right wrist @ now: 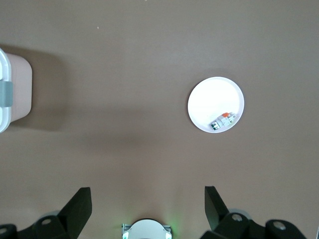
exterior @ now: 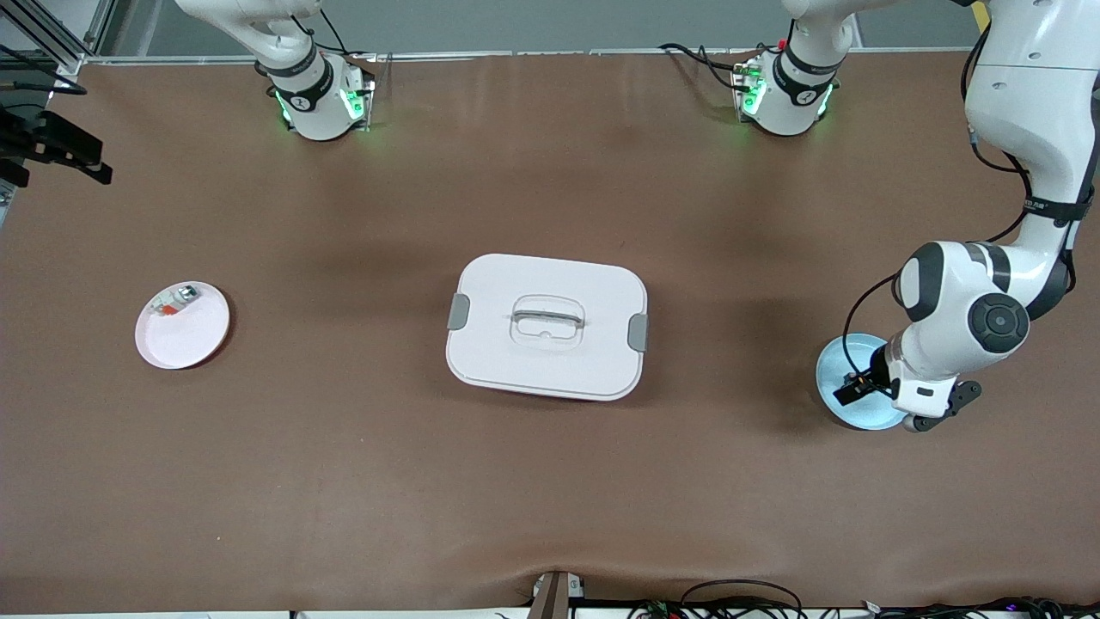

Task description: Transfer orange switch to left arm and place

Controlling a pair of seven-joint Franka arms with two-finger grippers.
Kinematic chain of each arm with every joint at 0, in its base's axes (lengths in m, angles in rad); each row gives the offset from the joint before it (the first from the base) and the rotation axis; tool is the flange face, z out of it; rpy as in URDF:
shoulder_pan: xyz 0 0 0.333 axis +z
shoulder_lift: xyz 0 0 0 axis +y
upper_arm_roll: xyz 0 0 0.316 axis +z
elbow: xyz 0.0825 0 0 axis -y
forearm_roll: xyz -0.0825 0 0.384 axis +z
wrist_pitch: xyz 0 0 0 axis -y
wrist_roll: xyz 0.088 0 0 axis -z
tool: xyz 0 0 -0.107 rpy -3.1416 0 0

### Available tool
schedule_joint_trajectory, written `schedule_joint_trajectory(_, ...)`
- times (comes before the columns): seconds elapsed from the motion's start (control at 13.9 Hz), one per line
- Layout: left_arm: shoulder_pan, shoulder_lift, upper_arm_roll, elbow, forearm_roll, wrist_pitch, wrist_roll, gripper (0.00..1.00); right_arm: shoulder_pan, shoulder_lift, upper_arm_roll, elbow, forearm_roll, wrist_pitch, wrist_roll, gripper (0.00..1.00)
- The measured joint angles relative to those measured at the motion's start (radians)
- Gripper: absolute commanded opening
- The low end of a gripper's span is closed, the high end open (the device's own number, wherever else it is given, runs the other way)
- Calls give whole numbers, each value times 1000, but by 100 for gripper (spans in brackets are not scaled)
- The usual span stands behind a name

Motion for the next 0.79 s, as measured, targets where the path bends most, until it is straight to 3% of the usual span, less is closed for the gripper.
schedule_joint_trajectory(0.29, -5, -6, 0, 1, -47, 0, 264, 100, 1, -41, 17, -65, -2, 28, 5, 100)
schedule_joint_trajectory(0.57, -2, -12, 0, 5, -53, 0, 299, 100, 29, -57, 9, -71, -3, 39, 29, 100)
schedule_joint_trajectory(0.79, 14, -78, 2, 12, -53, -54, 340, 100, 44, -66, 6, -71, -3, 55, 41, 100)
